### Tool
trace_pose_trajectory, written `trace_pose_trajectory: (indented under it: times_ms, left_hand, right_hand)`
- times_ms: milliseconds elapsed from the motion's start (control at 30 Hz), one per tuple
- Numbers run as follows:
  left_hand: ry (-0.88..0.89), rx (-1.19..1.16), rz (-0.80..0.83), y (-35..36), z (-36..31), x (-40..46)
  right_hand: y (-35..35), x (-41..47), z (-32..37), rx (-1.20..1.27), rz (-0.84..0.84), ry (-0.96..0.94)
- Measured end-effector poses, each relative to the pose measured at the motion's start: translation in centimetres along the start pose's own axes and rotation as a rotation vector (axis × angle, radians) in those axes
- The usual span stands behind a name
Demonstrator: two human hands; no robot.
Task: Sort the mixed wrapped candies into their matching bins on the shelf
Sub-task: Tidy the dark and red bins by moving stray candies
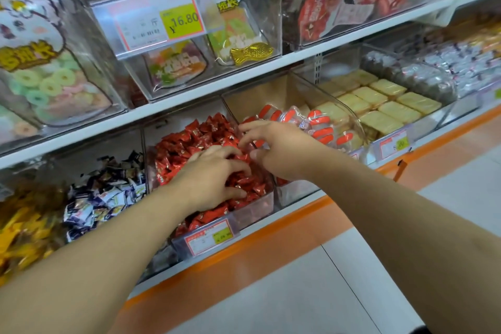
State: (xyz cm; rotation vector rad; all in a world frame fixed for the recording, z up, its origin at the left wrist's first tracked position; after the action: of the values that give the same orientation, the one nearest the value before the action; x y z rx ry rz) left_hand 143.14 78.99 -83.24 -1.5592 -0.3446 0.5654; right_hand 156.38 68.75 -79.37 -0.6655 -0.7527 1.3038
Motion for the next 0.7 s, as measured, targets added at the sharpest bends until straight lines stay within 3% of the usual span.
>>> trace_pose_trajectory:
  times_ms: [167, 400, 700]
  left_hand:
    - [-0.038, 0.077, -0.058, -1.4, 1.6, 0.7]
    - [-0.114, -0.067, -0.041, -2.6, 4.3, 0.2]
    - [-0.053, -0.226, -0.086, -3.5, 3.6, -1.7]
  right_hand:
    - [0.0, 0.1, 0.0, -0.008, 0.010, 0.009]
    - [-0.1, 0.1, 0.1, -0.013, 0.012, 0.001]
    - [-0.2, 0.3, 0.1, -0.029, 0.031, -0.003]
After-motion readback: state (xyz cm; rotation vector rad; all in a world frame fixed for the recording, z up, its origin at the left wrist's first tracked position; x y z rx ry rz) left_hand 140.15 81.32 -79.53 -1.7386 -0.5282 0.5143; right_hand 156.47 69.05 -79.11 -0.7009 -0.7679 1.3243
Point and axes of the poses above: each hand's wrist, its own x-axis towards the middle knuckle, its own y-axis out of the palm, z = x × y, the point moved 4 cm from there along x, towards the middle knuckle, and after that the axes turned 8 degrees about -y, right-handed, at the moved point
